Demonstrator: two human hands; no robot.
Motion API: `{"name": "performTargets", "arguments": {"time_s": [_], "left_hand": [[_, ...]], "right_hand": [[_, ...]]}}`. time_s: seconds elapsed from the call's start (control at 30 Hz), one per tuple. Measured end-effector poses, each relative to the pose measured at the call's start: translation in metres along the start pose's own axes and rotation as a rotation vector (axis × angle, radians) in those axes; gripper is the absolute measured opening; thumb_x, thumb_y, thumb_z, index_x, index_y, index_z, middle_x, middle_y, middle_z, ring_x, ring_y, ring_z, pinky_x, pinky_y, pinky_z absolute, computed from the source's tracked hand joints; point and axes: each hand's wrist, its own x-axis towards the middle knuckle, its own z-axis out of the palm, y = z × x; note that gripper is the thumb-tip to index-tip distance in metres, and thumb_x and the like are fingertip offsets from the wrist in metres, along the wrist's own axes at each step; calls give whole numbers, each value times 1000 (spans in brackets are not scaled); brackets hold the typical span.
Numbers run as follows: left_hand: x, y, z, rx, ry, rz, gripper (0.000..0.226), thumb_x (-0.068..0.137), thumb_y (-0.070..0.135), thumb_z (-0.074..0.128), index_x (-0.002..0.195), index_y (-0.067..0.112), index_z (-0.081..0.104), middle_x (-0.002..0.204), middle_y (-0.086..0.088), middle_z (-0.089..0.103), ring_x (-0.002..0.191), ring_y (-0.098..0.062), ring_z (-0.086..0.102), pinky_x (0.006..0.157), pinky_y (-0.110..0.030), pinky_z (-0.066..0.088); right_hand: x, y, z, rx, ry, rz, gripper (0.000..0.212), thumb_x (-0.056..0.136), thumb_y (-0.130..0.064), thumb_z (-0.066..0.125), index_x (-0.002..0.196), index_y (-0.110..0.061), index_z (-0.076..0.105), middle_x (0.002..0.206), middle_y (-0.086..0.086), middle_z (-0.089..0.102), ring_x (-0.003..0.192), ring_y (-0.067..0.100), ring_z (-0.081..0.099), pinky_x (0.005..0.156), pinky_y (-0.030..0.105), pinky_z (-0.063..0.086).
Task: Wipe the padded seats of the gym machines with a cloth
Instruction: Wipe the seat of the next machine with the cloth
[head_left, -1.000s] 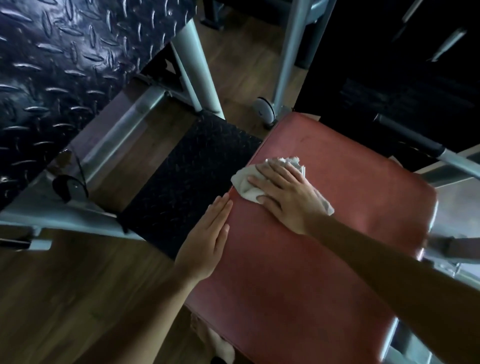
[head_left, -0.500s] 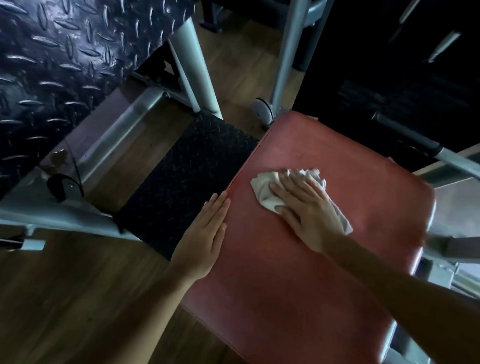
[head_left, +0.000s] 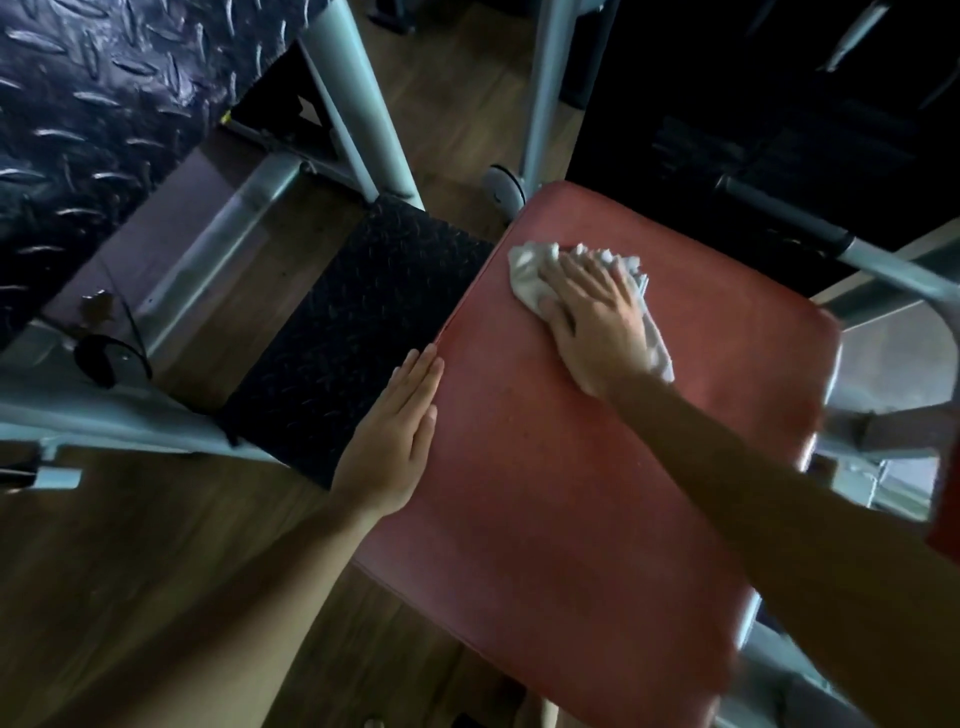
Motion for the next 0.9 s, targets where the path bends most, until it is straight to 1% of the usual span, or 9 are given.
{"name": "performTargets", "arguments": {"time_s": [0.2,0.33,0.43,0.6,0.7,0.77,0.8,0.87,0.9], "left_hand": [[0,1,-2,-60,24,-7,48,109,14,36,156,11,31,166,4,23,155,-5,11,127,-30,12],[0,-1,-2,-132,28,-7,48,108,13,37,156,12,33,166,4,25,155,-8,14,126,-26,13],[-1,-1,-4,-288,41,-32,46,108,11,36,154,11,38,163,3,31,154,-8,19,125,-25,18],[-4,-3,-14,-564,104,-146,44,107,12,38,151,11,43,155,-2,46,148,-10,35,122,-36,29],[-6,-4,-25,-829,75,-245,44,108,21,39,152,19,40,140,12,60,136,-4,49,119,-37,36],[1,-5,-34,-983,16,-342,45,107,30,42,152,25,39,122,32,65,132,-1,51,114,-32,40],[5,-9,-39,-1019,-18,-366,44,107,31,42,151,26,39,118,32,66,126,4,53,108,-24,42],[14,-21,-51,-996,-118,-350,40,106,29,41,146,23,45,125,16,68,107,20,56,88,-5,42],[18,-28,-56,-955,-175,-339,36,106,28,43,140,22,51,126,11,68,101,23,56,82,-2,41]], "right_hand": [[-85,-32,5,72,-19,-69,45,104,-34,49,147,-20,52,155,-1,45,150,20,32,124,48,20],[-120,-46,3,127,-43,-73,46,103,-35,47,148,-22,50,157,-7,38,152,13,25,126,42,15],[-133,-65,8,153,-33,55,46,104,-37,44,148,-26,49,158,-8,39,152,12,24,126,41,11],[-122,-88,16,56,-13,264,49,106,-43,33,151,-30,44,160,-6,38,153,17,24,126,41,9],[-95,-108,25,35,36,474,49,107,-41,35,155,-30,38,163,-3,31,154,22,18,125,40,5],[-83,-119,28,9,51,543,48,108,-40,35,155,-30,36,165,-3,28,155,22,15,125,42,4],[-81,-122,29,-7,45,549,48,108,-40,35,155,-30,35,165,-3,28,155,21,14,125,41,4],[-85,-128,29,-10,15,533,48,108,-40,35,155,-32,34,165,-4,27,155,20,13,125,38,1],[-90,-133,29,-1,-2,511,47,108,-40,35,155,-32,35,165,-5,26,156,20,12,125,37,-1]]}}
